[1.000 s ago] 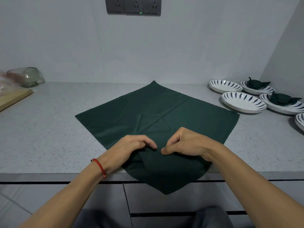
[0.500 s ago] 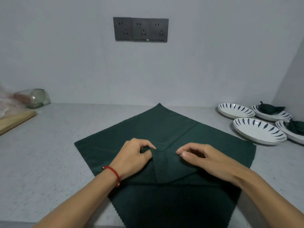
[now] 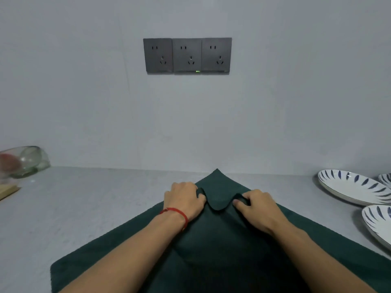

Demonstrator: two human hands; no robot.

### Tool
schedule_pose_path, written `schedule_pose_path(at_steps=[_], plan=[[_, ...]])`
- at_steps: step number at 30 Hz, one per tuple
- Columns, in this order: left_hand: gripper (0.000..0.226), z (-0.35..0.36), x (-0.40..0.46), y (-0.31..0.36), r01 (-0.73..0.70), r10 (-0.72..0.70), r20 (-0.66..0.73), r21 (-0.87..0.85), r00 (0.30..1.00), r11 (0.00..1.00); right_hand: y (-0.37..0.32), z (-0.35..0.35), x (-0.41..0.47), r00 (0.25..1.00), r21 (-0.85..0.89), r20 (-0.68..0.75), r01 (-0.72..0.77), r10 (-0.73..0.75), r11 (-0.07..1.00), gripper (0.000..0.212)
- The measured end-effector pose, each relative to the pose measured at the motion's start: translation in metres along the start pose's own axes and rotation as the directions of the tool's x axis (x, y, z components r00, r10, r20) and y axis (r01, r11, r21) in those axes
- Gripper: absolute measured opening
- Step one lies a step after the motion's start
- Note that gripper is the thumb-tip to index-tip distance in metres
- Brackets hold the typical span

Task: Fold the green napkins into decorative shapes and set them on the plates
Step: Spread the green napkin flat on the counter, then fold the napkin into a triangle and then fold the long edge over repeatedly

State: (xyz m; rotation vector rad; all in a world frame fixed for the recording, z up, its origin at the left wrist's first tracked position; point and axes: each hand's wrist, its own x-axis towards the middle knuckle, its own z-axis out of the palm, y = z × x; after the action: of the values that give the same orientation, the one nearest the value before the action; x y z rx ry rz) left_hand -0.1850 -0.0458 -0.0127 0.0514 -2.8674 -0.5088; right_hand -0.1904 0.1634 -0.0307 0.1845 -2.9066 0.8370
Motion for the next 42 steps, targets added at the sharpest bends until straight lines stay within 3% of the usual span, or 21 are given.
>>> schedule_pose_path(at_steps=[4,6,9,12,15,19,22,24,37,42], plan=[[0.028,0.034,0.043,-0.005,0.032,-0.040,0.062,0.125,0.997,0.992,-0.001,0.020,0.038,0.988,-0.315,-0.153,-0.083,0.035,0.945,0.027],[0.033,0.051,0.049,-0.014,0.027,-0.028,0.002,0.196,1.000,0.980,0.001,0.037,0.042,0.959,-0.375,-0.282,-0.099,-0.012,0.922,0.026],[0.029,0.066,0.053,-0.023,0.026,-0.011,-0.123,0.125,0.992,0.992,0.008,0.048,0.048,0.926,-0.439,-0.377,-0.153,-0.027,0.886,0.029],[0.028,0.068,0.056,-0.020,0.029,-0.013,-0.104,0.159,0.995,0.987,0.007,0.046,0.048,0.907,-0.447,-0.419,-0.172,-0.036,0.878,0.034],[0.033,0.056,0.058,-0.015,0.018,-0.015,-0.018,0.171,1.000,0.985,-0.009,0.034,0.034,0.919,-0.451,-0.381,-0.093,-0.098,0.888,0.035],[0.036,0.025,0.015,-0.012,-0.116,0.139,-0.073,0.254,0.988,0.960,-0.026,0.014,-0.010,0.993,-0.436,-0.112,-0.025,-0.027,0.900,0.040],[0.041,0.028,-0.037,-0.004,-0.196,0.189,0.052,0.262,0.981,0.945,-0.024,0.017,-0.039,0.999,-0.554,0.010,-0.023,0.034,0.832,0.048],[0.047,0.035,-0.047,-0.001,-0.165,0.142,0.115,0.228,0.983,0.960,-0.021,0.023,-0.045,0.999,-0.574,0.010,-0.033,0.047,0.818,0.051],[0.050,0.048,-0.050,-0.004,-0.099,0.087,0.103,0.117,0.991,0.988,-0.005,0.035,-0.043,0.996,-0.483,-0.088,-0.039,-0.004,0.875,0.050],[0.051,0.049,-0.050,-0.003,-0.063,0.049,0.131,0.105,0.990,0.992,-0.005,0.039,-0.045,0.993,-0.445,-0.112,-0.022,-0.031,0.895,0.087]])
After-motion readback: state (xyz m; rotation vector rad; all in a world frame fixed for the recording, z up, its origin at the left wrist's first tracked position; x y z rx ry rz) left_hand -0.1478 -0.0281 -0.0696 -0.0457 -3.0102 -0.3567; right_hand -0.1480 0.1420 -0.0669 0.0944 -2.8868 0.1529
